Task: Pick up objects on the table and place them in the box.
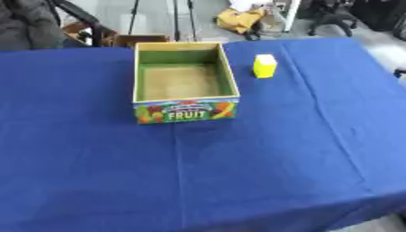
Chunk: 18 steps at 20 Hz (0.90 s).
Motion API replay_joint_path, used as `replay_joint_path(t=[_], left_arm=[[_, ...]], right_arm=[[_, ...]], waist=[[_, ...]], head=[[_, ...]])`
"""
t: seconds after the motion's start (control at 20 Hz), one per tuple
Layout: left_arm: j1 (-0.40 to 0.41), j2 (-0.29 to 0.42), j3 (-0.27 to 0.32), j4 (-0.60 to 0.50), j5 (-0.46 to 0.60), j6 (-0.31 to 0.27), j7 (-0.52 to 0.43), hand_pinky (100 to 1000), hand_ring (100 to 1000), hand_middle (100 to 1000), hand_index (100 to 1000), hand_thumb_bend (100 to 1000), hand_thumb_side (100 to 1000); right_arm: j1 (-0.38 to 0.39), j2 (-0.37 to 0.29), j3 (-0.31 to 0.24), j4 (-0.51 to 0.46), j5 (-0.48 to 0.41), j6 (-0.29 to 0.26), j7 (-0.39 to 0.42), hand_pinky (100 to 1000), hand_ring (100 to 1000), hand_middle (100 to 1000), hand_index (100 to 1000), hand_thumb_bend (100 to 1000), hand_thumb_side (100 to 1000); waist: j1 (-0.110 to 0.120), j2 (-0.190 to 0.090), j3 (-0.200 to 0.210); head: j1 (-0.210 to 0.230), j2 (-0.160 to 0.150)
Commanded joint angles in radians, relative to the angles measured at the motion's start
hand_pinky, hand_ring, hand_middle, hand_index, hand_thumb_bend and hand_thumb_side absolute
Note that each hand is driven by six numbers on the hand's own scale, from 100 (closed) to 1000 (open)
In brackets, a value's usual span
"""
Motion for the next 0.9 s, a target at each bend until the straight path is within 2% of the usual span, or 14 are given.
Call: replay_joint_path(t=[0.05, 0.2, 0.3, 0.45, 0.6, 0.75, 0.9], left_arm=[[-0.013, 0.026, -0.006, -0.014, -0.001, -0.001, -0.007, 585, 630, 560, 681, 395, 997], [-0.018, 0.025, -0.014, -0.012, -0.001, 0.001, -0.014, 585, 630, 559, 681, 395, 999], [-0.022, 0.024, -0.019, -0.012, -0.001, 0.002, -0.020, 585, 631, 559, 681, 396, 999], [-0.029, 0.021, -0.025, -0.012, -0.001, 0.002, -0.028, 585, 631, 559, 681, 398, 1000], [-0.035, 0.017, -0.031, -0.013, -0.001, 0.002, -0.035, 585, 631, 559, 681, 399, 1000], [-0.045, 0.013, -0.036, -0.016, 0.000, 0.000, -0.044, 585, 632, 560, 681, 400, 998], [-0.056, 0.006, -0.041, -0.019, 0.001, -0.003, -0.056, 585, 632, 560, 682, 401, 997]], right_arm=[[-0.019, -0.064, 0.022, 0.067, 0.145, -0.030, 0.067, 589, 777, 660, 533, 100, 694], [-0.021, -0.058, 0.055, 0.121, 0.345, -0.102, 0.130, 637, 828, 709, 567, 100, 676], [-0.020, -0.048, 0.075, 0.151, 0.464, -0.153, 0.163, 691, 879, 760, 623, 100, 648], [-0.013, -0.032, 0.093, 0.191, 0.619, -0.225, 0.195, 739, 918, 797, 666, 100, 622], [-0.004, -0.016, 0.105, 0.227, 0.756, -0.292, 0.211, 773, 945, 825, 693, 100, 607], [0.008, -0.002, 0.112, 0.255, 0.866, -0.347, 0.216, 838, 992, 887, 747, 100, 588], [0.020, 0.012, 0.115, 0.273, 0.969, -0.394, 0.215, 875, 1000, 923, 789, 116, 552]], waist=[[-0.002, -0.007, 0.006], [-0.004, -0.001, 0.020], [-0.006, 0.005, 0.032], [-0.009, 0.013, 0.051], [-0.011, 0.021, 0.070], [-0.013, 0.029, 0.089], [-0.014, 0.037, 0.105]], head=[[-0.016, 0.005], [-0.028, 0.001], [-0.037, -0.004], [-0.052, -0.009], [-0.065, -0.015], [-0.086, -0.019], [-0.111, -0.023]])
